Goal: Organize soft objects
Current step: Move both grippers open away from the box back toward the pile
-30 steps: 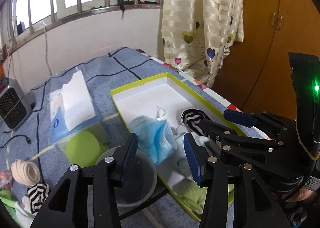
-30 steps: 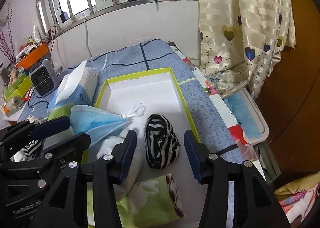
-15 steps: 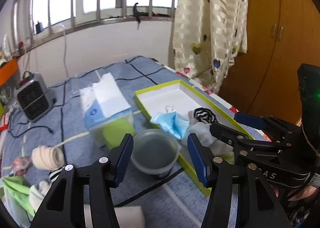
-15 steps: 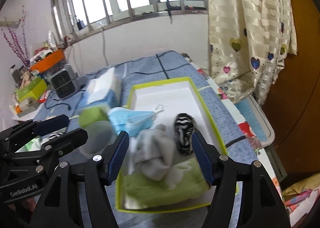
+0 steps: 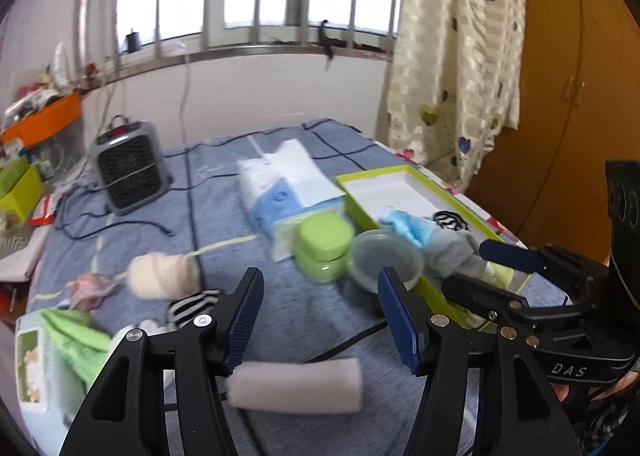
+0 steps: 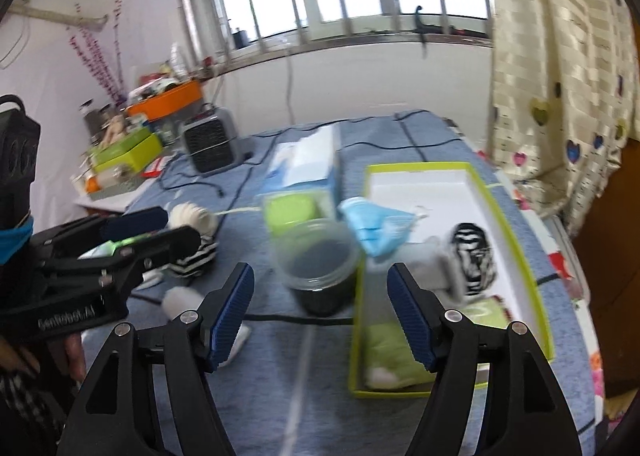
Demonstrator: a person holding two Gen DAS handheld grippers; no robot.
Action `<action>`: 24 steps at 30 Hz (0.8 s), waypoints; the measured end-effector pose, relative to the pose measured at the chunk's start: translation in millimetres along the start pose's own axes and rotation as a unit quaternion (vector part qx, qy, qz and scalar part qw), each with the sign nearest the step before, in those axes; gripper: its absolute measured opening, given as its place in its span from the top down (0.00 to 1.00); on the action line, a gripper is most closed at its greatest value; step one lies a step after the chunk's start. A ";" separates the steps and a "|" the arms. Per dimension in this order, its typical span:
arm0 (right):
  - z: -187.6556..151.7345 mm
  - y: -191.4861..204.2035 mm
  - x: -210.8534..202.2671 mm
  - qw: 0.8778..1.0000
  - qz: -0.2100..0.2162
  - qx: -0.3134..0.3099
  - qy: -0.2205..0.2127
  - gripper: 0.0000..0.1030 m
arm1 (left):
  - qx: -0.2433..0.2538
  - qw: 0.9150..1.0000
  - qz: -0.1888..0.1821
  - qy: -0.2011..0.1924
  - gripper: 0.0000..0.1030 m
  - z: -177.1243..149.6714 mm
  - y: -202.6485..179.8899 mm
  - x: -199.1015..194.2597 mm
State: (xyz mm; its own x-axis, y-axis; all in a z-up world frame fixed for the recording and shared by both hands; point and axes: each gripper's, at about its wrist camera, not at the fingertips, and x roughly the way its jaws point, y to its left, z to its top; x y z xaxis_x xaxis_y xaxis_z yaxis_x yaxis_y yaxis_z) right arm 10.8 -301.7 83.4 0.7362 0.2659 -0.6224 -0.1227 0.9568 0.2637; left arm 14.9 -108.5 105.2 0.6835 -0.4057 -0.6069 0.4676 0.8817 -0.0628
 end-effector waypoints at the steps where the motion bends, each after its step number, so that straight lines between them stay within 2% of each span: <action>1: -0.9 4.0 1.7 1.000 0.008 -0.004 0.003 0.32 | -0.003 1.000 0.002 -0.001 0.42 -1.8 4.0 -2.9; 6: -9.3 26.7 11.6 0.998 0.047 -0.036 0.020 0.31 | -0.022 1.000 0.022 0.001 0.38 -15.8 27.4 -14.6; 8: -12.3 36.5 17.6 0.997 0.056 -0.051 0.030 0.25 | -0.036 0.999 0.028 0.005 0.38 -20.7 36.9 -16.3; 11: -15.9 47.4 27.0 0.994 0.074 -0.063 0.043 0.25 | -0.049 0.998 0.038 0.008 0.38 -27.6 47.9 -18.0; 24: -28.4 82.9 66.3 0.983 0.097 -0.129 0.090 0.25 | -0.098 0.992 0.072 0.026 0.38 -58.4 96.4 -25.8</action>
State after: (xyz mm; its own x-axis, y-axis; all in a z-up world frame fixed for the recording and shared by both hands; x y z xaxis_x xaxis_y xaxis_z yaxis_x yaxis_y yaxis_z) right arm 30.6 -201.4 43.1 0.5547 0.4412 -0.7055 -0.4311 0.8776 0.2098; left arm 9.6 1.0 68.5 0.7035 -0.2637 -0.6599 0.2461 0.9616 -0.1218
